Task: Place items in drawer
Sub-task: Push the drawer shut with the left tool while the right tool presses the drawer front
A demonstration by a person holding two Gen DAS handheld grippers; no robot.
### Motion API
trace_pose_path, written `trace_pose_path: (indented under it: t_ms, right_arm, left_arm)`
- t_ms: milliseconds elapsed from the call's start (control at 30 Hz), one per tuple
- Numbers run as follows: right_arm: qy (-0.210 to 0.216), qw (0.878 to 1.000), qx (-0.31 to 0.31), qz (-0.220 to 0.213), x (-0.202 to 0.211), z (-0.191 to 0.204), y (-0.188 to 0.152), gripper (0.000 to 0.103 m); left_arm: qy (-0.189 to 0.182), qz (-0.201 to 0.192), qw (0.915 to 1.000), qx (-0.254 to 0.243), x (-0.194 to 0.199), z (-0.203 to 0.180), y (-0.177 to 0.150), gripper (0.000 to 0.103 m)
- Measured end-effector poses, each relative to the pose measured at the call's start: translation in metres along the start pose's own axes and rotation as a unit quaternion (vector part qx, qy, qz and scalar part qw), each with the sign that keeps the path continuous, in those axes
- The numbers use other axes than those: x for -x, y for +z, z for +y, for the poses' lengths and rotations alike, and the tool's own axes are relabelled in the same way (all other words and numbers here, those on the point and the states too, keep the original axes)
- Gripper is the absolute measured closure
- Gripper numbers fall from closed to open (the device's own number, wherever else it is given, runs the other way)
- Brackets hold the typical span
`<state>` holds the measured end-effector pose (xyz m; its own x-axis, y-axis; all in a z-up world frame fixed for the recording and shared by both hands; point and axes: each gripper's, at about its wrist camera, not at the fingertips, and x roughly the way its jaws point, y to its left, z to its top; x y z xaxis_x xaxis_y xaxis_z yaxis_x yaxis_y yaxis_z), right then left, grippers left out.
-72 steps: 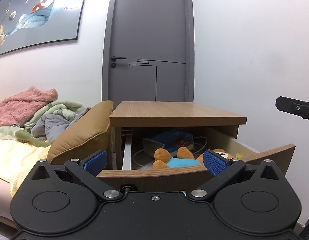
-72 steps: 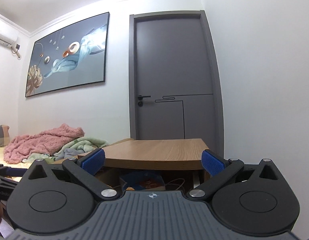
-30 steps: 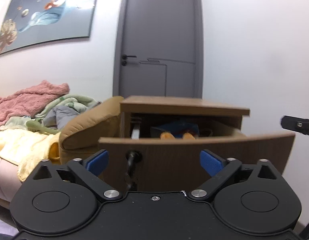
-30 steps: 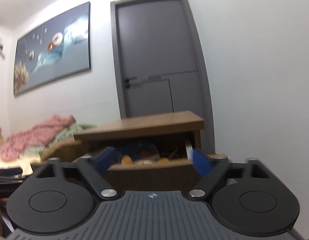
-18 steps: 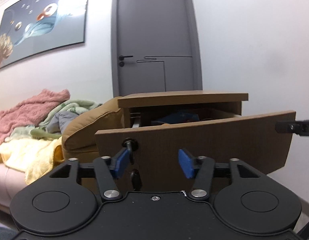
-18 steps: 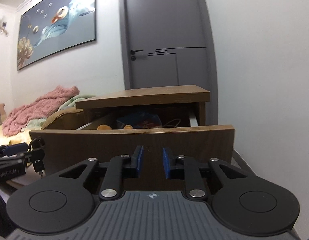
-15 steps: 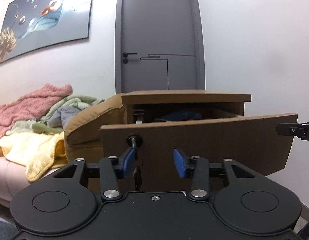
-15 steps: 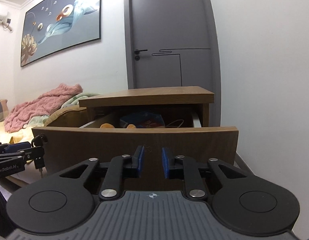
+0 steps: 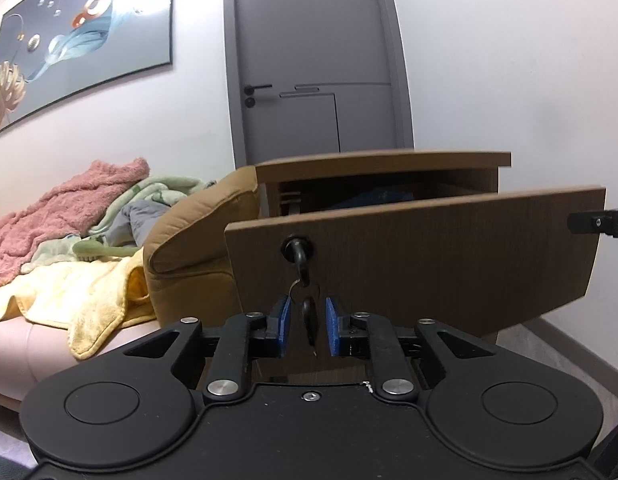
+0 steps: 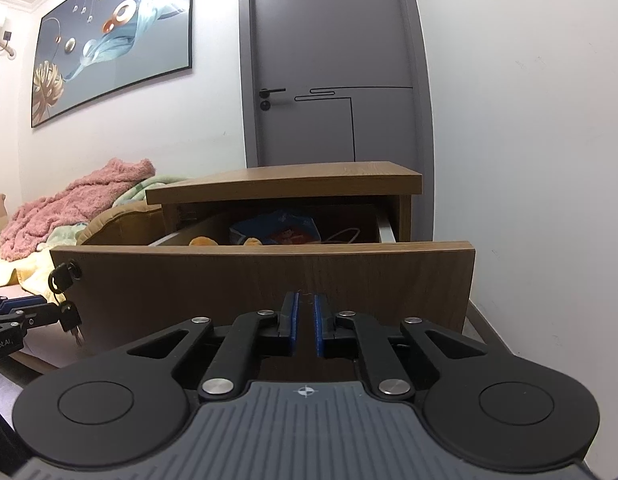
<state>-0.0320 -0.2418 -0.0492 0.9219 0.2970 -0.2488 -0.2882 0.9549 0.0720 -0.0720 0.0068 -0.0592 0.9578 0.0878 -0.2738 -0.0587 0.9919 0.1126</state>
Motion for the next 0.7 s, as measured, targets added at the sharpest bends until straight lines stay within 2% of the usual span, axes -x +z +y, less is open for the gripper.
trace_pose_path:
  t_ms: [200,333,533,700]
  right_arm:
    - [-0.005,1.000,-0.001,0.006,-0.006,-0.002,0.001,0.094]
    - [-0.012,1.000,-0.006,0.008,-0.012,-0.006,0.005,0.094]
    - [-0.019,0.999,-0.022,0.021,-0.021,-0.012,0.008,0.095]
    - [-0.015,0.999,-0.020,0.023,-0.025,-0.010,0.010,0.096]
  left_arm:
    - [-0.002,0.007,0.9999,-0.010,-0.012,-0.001,0.001,0.085]
    - [0.011,-0.005,0.9999,-0.009,-0.020,0.003,0.003,0.084]
    - [0.011,-0.028,0.9995,-0.013,-0.026,0.009,0.012,0.083]
    - [0.006,-0.025,0.9996,-0.009,-0.031,0.012,0.018,0.083]
